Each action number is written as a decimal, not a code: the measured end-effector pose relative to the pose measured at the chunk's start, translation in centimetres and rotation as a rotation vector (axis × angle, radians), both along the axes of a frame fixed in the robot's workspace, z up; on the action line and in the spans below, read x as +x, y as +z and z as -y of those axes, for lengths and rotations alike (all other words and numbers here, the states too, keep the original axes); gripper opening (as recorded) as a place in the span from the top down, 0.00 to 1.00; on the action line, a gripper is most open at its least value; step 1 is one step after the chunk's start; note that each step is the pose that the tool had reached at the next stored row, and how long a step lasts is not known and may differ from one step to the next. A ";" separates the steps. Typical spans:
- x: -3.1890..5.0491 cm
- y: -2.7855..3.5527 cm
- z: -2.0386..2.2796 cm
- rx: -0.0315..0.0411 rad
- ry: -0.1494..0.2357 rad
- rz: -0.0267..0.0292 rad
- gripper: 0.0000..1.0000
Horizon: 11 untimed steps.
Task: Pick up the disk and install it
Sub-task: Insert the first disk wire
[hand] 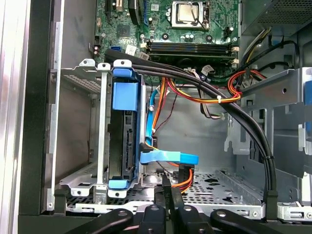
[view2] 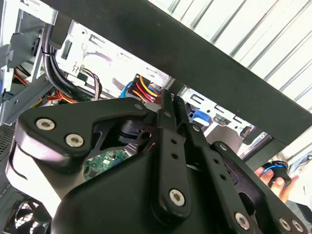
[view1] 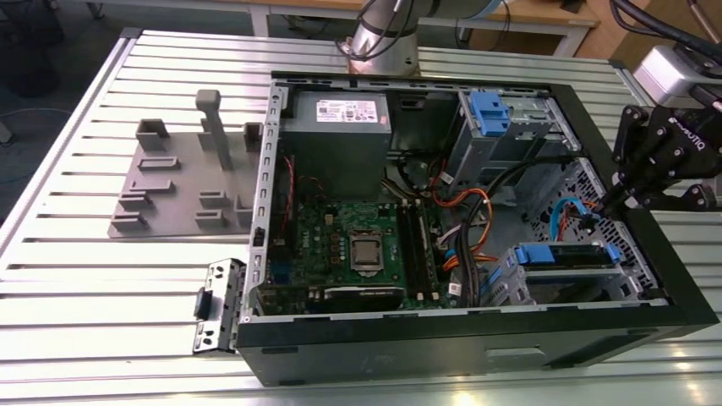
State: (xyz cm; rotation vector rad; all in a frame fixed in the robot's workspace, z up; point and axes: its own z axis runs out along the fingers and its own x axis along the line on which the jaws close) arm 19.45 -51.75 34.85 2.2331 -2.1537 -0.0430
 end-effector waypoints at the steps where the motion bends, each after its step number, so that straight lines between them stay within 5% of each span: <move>1: 0.00 0.00 0.00 0.0000 0.000 0.0000 0.84; 5: -0.07 -0.02 0.27 0.0002 0.000 0.0000 0.84; 11: -1.11 -0.12 1.81 0.0001 0.000 0.0000 0.84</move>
